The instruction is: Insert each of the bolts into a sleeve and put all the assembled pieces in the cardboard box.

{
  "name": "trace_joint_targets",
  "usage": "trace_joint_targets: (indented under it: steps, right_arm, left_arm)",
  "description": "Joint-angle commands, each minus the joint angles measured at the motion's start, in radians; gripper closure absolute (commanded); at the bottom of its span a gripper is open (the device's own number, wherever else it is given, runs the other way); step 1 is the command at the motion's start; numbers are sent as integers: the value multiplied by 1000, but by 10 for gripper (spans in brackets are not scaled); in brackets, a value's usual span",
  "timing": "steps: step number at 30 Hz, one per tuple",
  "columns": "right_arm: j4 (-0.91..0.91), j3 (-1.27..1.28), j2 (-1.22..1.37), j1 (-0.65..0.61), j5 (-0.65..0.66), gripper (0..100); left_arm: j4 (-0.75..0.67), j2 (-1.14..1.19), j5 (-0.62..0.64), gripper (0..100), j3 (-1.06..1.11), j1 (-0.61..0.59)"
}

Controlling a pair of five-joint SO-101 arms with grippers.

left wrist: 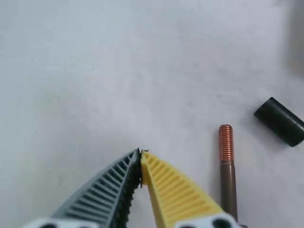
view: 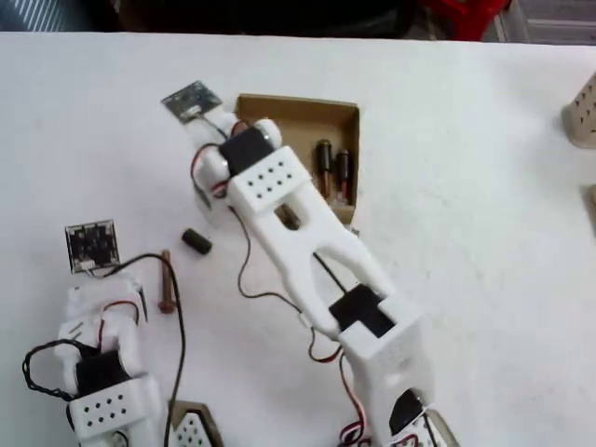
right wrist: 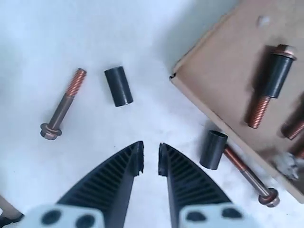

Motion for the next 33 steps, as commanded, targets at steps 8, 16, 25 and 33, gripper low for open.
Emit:
trace_joint_targets:
  steps: [8, 16, 25, 33]
  right_arm:
    - [-292, 193, -67, -102, 15, 960]
    - [-335, 238, -65, -120, 14, 909]
    - [-433, 365, -65, -122, 12, 882]
    - [-549, 477, -65, -151, 14, 882]
  left_arm:
    - [58, -12, -8, 976, -31, -64]
    - [60, -12, -8, 976, -31, -58]
    - [60, -12, -8, 976, -31, -59]
    - [58, -12, -9, 976, -31, -59]
